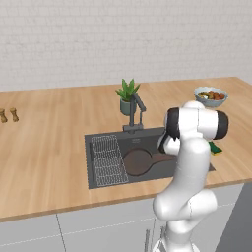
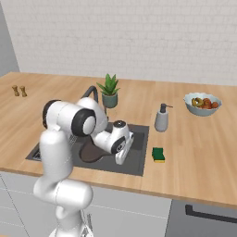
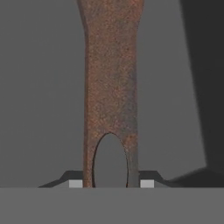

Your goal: Pick the pan and sponge and place them into the sink. Then turn on the water.

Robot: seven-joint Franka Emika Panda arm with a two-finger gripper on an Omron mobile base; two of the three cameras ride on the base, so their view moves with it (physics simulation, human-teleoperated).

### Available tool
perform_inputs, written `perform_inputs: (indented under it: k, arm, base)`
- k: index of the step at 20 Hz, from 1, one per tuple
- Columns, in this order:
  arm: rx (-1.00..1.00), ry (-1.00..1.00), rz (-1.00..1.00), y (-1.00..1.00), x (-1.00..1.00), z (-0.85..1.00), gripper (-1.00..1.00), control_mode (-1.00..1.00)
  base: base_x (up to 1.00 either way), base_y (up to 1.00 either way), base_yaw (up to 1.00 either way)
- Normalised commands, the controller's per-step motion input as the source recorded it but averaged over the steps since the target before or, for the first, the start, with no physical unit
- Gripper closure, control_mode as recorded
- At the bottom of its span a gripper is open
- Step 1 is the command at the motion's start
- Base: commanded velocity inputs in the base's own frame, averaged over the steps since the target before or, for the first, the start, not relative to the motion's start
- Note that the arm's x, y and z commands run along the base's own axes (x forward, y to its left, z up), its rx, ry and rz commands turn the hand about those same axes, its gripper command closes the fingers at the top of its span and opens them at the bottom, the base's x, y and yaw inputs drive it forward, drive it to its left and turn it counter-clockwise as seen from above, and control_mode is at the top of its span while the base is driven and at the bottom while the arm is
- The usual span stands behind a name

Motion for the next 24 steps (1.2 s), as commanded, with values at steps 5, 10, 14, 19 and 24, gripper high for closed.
perform_inputs:
  k: [5, 10, 14, 19, 24]
  arm:
    - [0.0, 0.0, 0.04, 0.0, 0.12, -0.12, -1.0, -1.0]
    - [0.0, -0.03, 0.04, 0.0, 0.0, 0.12, -1.0, -1.0]
    - [0.0, -0.04, 0.04, -0.02, 0.0, 0.5, -1.0, -1.0]
    - [0.0, -0.11, 0.1, -0.28, -0.23, 0.99, -1.0, -1.0]
    - [0.0, -0.07, 0.04, -0.17, -0.35, 1.0, -1.0, -1.0]
  base:
    - [0.0, 0.0, 0.0]
    - [0.0, 0.0, 0.0]
    - [0.0, 0.0, 0.0]
    - [0.0, 0.0, 0.0]
    - [0.0, 0.0, 0.0]
